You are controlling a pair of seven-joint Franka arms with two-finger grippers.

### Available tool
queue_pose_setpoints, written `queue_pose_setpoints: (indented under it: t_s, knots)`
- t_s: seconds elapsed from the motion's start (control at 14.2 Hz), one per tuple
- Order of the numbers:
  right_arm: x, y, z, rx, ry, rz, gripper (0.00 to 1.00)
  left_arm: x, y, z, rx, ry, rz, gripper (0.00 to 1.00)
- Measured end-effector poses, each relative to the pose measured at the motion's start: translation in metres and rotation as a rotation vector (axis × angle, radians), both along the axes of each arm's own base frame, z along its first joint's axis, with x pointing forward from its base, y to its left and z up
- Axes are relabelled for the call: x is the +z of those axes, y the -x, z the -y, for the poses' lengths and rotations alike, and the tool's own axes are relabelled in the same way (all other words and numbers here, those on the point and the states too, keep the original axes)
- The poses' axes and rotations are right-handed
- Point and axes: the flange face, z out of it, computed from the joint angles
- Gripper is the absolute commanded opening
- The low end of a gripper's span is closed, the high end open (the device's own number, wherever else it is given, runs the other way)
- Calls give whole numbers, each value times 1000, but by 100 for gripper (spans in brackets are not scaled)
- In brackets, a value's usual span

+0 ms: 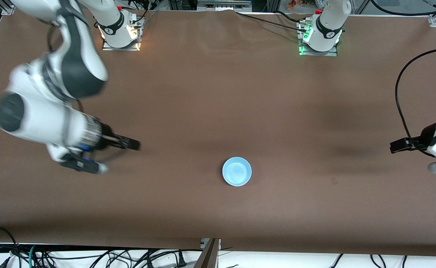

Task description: Stack pink and blue bowls on white bowl

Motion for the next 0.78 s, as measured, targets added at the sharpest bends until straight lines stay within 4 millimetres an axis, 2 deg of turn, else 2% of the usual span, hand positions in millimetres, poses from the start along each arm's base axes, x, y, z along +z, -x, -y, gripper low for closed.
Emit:
queue_pose_setpoints:
  t_s: [0.14,0.35,0.49,0.78]
  knots:
    - [26,40,37,38,24,2,100,19,1,1,-1,-3,33,100]
    - [49,89,61,122,85,21,100,33,4,3,7,-8,55,100]
    - [52,101,69,179,108,29,100,27,3,2,37,-5,47,100]
    - [53,99,81,213,134,37,100,-14,-14,-2,47,13,37,100]
